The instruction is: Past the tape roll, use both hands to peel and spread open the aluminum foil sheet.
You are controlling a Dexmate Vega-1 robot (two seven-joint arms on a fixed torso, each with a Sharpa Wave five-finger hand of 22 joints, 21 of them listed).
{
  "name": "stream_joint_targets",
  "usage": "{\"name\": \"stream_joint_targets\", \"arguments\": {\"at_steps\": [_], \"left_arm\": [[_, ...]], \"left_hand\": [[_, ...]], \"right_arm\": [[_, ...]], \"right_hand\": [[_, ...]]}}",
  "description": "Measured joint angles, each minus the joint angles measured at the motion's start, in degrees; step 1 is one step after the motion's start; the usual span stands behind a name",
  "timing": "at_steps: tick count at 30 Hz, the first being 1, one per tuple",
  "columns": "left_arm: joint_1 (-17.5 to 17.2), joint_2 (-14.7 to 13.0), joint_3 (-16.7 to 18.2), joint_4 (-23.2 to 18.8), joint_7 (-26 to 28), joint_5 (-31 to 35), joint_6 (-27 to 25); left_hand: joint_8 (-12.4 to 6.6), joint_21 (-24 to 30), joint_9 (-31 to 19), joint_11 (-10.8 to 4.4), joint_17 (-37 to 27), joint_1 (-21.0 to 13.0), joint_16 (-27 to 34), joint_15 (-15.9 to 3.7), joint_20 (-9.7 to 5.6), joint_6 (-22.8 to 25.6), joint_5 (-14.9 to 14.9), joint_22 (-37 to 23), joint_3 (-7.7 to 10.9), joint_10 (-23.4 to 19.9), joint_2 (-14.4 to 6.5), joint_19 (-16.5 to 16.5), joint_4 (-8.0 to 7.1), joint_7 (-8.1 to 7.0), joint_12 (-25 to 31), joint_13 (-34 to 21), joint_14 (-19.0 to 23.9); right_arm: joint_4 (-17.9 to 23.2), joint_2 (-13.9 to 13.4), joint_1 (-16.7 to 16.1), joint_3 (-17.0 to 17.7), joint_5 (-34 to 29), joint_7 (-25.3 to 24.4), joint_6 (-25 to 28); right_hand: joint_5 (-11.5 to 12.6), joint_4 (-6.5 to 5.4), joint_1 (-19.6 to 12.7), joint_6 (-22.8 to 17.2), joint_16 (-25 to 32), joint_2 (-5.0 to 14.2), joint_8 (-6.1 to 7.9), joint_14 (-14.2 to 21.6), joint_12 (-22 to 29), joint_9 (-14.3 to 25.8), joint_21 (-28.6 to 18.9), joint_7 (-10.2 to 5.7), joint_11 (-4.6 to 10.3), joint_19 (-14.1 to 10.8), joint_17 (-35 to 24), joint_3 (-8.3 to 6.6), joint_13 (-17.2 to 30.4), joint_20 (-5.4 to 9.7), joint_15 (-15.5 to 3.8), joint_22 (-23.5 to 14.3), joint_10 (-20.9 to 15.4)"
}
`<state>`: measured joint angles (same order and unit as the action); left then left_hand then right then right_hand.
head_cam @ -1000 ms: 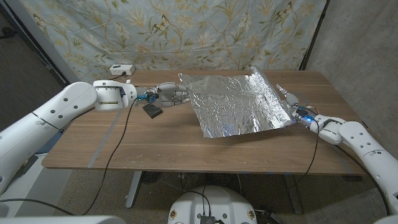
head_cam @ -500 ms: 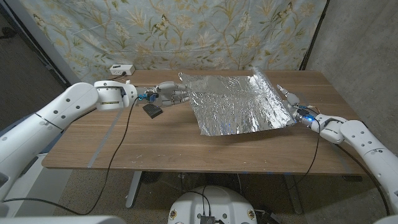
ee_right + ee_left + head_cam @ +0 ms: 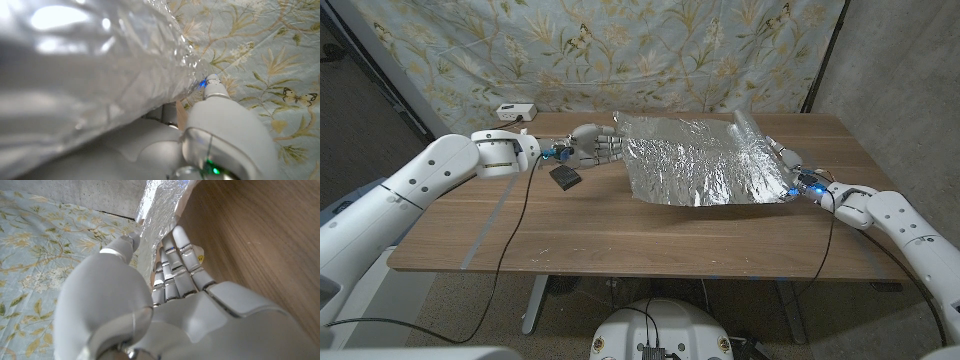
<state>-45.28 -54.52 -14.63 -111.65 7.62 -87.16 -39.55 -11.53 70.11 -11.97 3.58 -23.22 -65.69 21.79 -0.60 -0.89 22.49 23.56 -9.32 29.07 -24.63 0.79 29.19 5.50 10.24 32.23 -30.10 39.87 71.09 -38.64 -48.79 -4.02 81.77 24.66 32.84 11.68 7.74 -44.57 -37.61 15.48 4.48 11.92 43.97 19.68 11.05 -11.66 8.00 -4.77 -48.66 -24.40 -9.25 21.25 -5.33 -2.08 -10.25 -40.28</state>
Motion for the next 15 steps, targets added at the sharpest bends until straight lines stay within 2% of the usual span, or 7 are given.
{"name": "stream_joint_targets", "arguments": {"at_steps": [6, 15], "left_arm": [[-0.2, 0.3, 0.4, 0.5, -0.1, 0.2, 0.3], [-0.6, 0.5, 1.1, 1.0, -0.4, 0.7, 1.0]], "left_hand": [[0.0, -1.0, 0.3, 0.41, 0.7, 1.3, -1.1, 0.8, 0.82, 0.0, -0.6, 0.0, 0.0, 0.4, 0.3, 0.0, 0.0, 0.0, -1.7, 1.0, -1.8], [0.0, -5.9, 0.5, 3.19, 3.4, 6.3, -5.0, 6.3, 5.22, -1.0, -3.7, 0.0, -0.24, 3.6, 0.8, -3.6, -0.23, -0.39, -7.5, 4.1, -9.6]], "right_arm": [[-0.7, 0.5, 0.7, -0.4, -0.5, 0.5, 0.0], [-1.6, 1.4, 1.6, -0.9, -1.1, 1.2, -0.4]], "right_hand": [[0.0, 0.0, 0.0, -0.2, 0.0, 0.0, 0.0, 0.0, -0.1, 0.0, 0.0, -0.15, 0.0, 0.0, -0.1, 0.0, 0.2, 0.0, 0.01, 0.0, 0.0], [0.0, 0.0, 0.0, 0.2, 0.0, 0.0, -0.08, 0.0, -0.3, 0.0, 0.0, -0.46, 0.0, 0.3, 0.0, 0.0, 0.2, -0.3, 0.02, 0.0, 0.0]]}}
